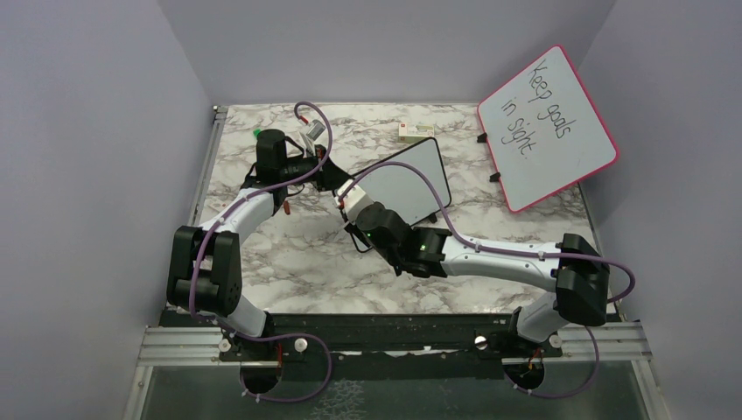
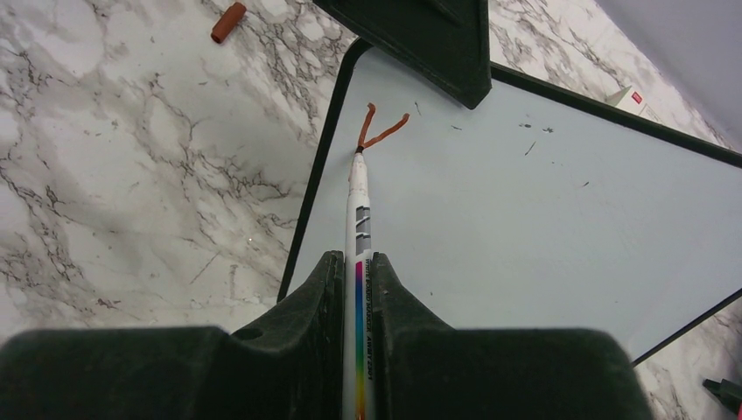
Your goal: Write a sentence on the whiteboard
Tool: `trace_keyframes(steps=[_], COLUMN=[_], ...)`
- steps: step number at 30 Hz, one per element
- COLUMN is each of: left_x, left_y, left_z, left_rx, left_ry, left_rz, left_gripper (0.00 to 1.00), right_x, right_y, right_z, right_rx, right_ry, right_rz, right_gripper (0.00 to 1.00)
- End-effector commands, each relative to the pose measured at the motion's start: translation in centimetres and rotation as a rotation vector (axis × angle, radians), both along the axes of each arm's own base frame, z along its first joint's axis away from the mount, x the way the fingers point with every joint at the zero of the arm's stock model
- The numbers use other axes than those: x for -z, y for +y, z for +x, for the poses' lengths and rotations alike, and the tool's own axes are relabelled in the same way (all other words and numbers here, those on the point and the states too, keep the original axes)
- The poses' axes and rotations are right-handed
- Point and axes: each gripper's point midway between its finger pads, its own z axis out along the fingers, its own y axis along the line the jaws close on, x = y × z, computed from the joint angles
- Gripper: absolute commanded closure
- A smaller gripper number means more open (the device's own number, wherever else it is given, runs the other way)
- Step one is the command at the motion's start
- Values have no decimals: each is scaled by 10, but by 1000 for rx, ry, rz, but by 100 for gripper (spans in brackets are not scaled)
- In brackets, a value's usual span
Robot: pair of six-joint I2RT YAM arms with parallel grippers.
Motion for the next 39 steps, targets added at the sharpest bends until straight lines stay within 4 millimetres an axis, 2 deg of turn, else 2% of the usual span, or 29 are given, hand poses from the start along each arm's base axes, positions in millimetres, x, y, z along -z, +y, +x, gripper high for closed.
trace_keyframes(steps=[1,27,34,39], left_x=[2,3,3,3], left_y=[-1,-1,-1,-1], left_z=[-6,-5,-5,-6], left_rx=[34,34,34,35], left_ry=[18,23,22,20], left_rz=[-7,-7,-7,-7], left_gripper=[100,100,100,100], right_x=[-3,20,21,13], right_y=[-1,-21,-24,-21], right_z=[4,4,4,3], right_rx=[41,114,121,102], right_ry=[-6,22,24,13], right_rz=[7,-74,-75,-48], right_gripper=[99,99,99,99])
